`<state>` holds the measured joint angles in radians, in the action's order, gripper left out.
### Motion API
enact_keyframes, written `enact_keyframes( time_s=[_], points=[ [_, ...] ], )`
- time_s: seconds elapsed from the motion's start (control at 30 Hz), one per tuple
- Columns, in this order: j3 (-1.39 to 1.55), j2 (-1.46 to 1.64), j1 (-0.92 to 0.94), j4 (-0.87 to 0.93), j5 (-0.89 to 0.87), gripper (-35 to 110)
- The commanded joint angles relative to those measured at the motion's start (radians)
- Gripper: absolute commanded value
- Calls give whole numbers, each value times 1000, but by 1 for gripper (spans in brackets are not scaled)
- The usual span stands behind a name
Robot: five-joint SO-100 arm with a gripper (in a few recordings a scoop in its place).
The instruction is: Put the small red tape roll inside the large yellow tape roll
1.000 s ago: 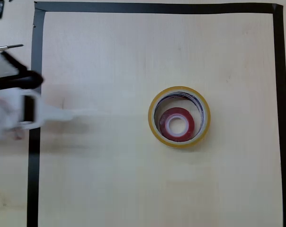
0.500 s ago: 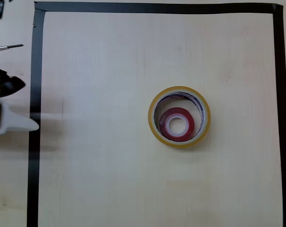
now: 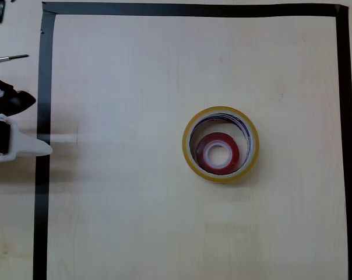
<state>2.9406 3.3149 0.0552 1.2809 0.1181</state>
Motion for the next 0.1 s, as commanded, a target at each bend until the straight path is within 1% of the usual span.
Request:
enact_keyframes(
  time_s=[0.0,0.07],
  points=[
    [57,18,8,11,20,0],
    [57,18,8,11,20,0]
  ],
)
